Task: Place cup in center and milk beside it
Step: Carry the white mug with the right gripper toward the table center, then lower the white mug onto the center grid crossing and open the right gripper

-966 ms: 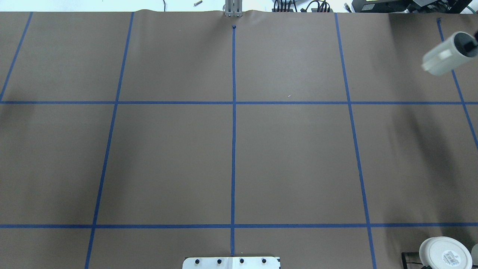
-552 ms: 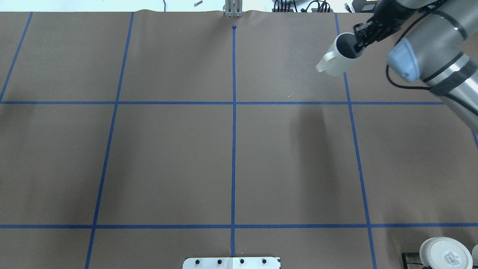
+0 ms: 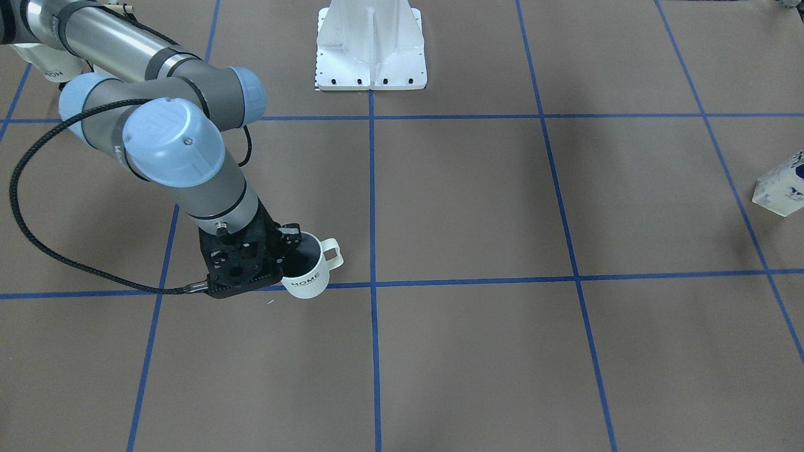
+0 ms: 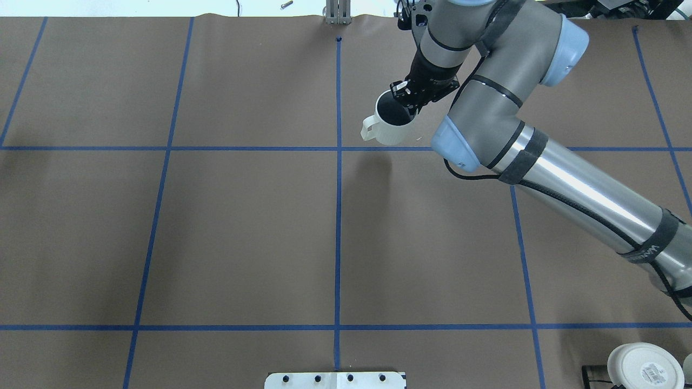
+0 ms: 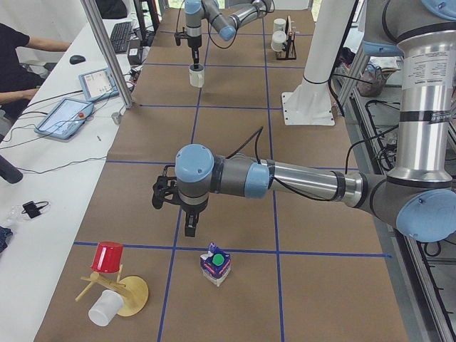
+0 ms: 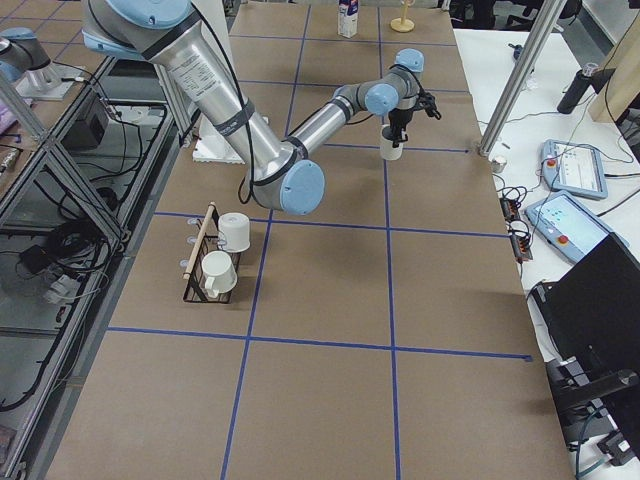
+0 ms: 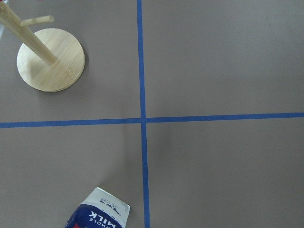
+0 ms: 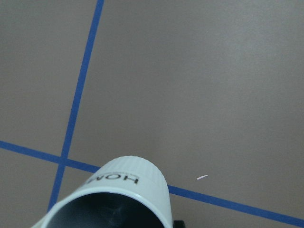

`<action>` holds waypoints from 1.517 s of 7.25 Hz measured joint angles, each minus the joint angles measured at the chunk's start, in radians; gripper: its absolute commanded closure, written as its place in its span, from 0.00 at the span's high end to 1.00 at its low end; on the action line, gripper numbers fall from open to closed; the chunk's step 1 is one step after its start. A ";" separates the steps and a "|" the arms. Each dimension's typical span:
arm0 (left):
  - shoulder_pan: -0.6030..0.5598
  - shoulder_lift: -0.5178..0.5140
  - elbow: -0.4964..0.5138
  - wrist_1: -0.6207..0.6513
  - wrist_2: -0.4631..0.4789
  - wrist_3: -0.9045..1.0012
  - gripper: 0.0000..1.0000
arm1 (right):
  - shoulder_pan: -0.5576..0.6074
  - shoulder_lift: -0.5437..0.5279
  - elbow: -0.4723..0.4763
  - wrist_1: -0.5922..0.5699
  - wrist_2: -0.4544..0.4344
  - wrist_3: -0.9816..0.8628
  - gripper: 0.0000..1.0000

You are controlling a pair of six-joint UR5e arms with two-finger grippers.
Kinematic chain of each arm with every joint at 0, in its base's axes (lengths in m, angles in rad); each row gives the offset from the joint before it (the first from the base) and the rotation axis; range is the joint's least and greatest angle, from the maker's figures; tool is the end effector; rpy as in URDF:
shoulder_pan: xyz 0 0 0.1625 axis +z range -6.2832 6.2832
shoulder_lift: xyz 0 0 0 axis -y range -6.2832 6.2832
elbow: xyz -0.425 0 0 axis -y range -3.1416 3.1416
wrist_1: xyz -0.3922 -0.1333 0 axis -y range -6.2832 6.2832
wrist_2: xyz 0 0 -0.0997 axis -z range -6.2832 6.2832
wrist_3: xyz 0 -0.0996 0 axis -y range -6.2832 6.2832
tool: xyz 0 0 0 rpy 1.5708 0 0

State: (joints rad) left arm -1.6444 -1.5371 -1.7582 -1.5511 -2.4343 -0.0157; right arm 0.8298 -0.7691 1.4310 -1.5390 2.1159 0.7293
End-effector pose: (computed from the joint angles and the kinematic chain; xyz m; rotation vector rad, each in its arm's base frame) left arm -0.0928 -0.4752 0.5780 0.1505 0.8581 -0.0257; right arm -0.4432 -0.6054 0.2188 0.1509 -0.8415 -0.2000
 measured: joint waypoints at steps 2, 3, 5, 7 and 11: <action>0.001 0.000 0.011 -0.001 0.000 0.003 0.98 | -0.034 0.086 -0.118 0.040 -0.024 0.009 0.00; 0.001 0.000 0.012 -0.001 0.000 0.003 0.98 | -0.046 0.114 -0.169 0.069 -0.037 0.011 0.00; 0.001 0.000 0.014 -0.001 0.000 0.002 0.98 | -0.078 0.120 -0.218 0.113 -0.055 0.022 0.00; 0.001 0.000 0.014 0.000 0.000 0.002 0.98 | -0.090 0.122 -0.225 0.123 -0.057 0.062 1.00; 0.000 -0.002 0.006 0.004 0.000 0.023 0.98 | -0.032 0.093 -0.163 0.114 0.012 0.128 1.00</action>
State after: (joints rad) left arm -1.6449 -1.5388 -1.7523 -1.5473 -2.4348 0.0077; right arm 0.7977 -0.6764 1.2685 -1.4254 2.1280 0.8571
